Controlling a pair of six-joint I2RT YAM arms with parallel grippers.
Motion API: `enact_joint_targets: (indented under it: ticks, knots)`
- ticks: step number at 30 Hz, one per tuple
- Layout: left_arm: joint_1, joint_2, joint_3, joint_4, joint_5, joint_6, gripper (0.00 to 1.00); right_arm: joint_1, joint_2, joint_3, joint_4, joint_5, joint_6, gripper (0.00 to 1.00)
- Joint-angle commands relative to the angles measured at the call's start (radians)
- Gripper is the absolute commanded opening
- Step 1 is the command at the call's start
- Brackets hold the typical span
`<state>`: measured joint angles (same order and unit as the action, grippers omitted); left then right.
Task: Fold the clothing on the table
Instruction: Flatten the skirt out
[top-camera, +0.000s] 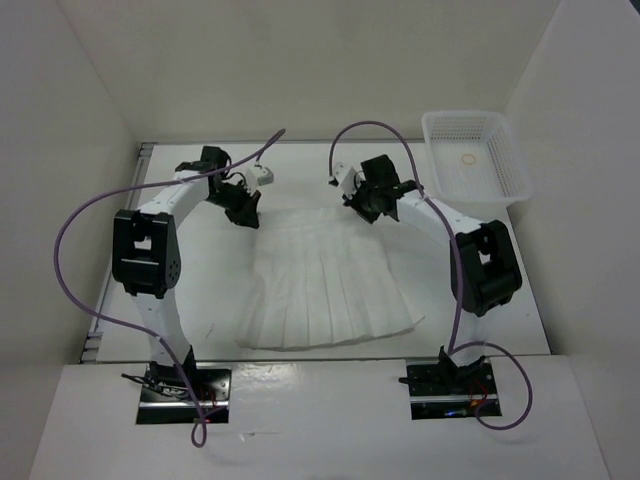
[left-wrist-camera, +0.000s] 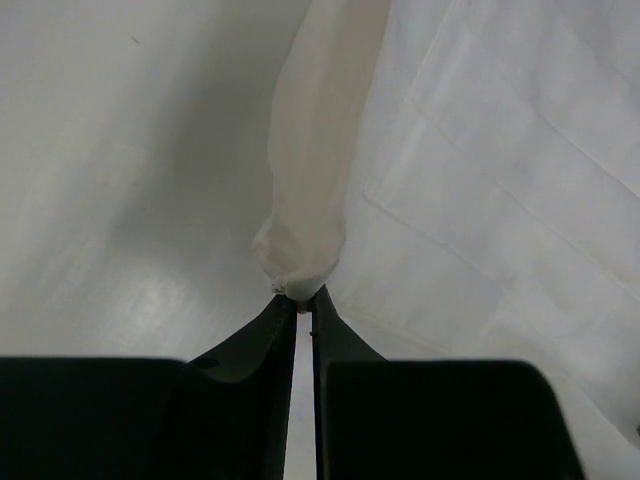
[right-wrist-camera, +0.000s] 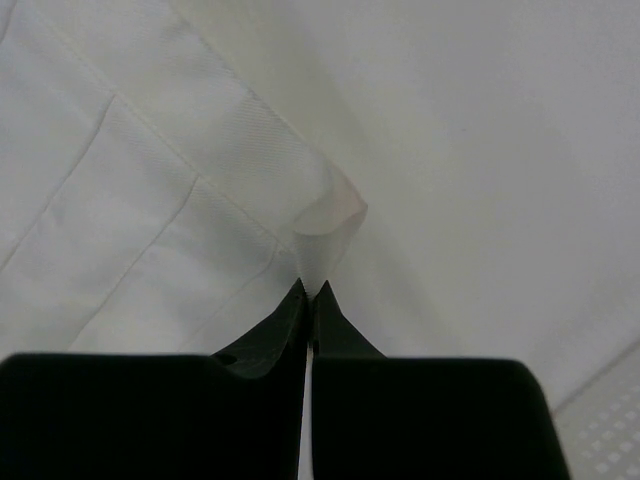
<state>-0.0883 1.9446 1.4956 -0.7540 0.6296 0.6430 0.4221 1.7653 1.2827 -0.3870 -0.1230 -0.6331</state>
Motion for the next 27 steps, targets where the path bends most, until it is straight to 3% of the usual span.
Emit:
enact_joint_targets:
  ticks: [1, 6, 7, 9, 10, 11, 13, 14, 16, 18, 22, 27]
  knots:
    - [0.018, 0.025, 0.118, 0.037, -0.062, -0.084, 0.13, -0.068, 0.092, 0.133, 0.053, 0.137, 0.024, 0.0]
    - [0.018, 0.132, 0.259, 0.027, -0.091, -0.126, 0.14, -0.088, 0.204, 0.268, 0.043, 0.157, 0.042, 0.0]
    - [0.018, 0.148, 0.279, 0.027, -0.091, -0.14, 0.16, -0.088, 0.232, 0.282, 0.028, 0.157, 0.042, 0.04]
    - [0.018, 0.188, 0.33, 0.027, -0.091, -0.149, 0.21, -0.088, 0.243, 0.306, 0.028, 0.166, 0.061, 0.3]
    - [0.018, 0.207, 0.344, 0.027, -0.091, -0.149, 0.34, -0.088, 0.258, 0.306, 0.028, 0.166, 0.072, 0.47]
    - [0.018, 0.217, 0.356, 0.027, -0.091, -0.163, 0.4, -0.088, 0.258, 0.306, 0.028, 0.166, 0.072, 0.57]
    - [0.018, 0.227, 0.387, 0.027, -0.103, -0.178, 0.47, -0.088, 0.258, 0.306, 0.04, 0.166, 0.084, 0.64]
    - [0.018, 0.228, 0.387, 0.027, -0.114, -0.19, 0.64, -0.088, 0.258, 0.306, 0.049, 0.166, 0.099, 0.71]
    - [0.027, 0.218, 0.414, 0.038, -0.125, -0.2, 0.88, -0.098, 0.24, 0.306, 0.059, 0.177, 0.114, 0.74]
    - [0.027, 0.194, 0.414, 0.057, -0.134, -0.242, 0.96, -0.12, 0.2, 0.306, 0.059, 0.177, 0.139, 0.74]
    - [0.058, 0.096, 0.371, 0.143, -0.175, -0.353, 1.0, -0.176, 0.145, 0.306, 0.069, 0.12, 0.225, 0.74]
    - [0.082, 0.063, 0.217, 0.24, -0.071, -0.529, 1.0, -0.239, 0.141, 0.316, 0.069, 0.01, 0.346, 0.73]
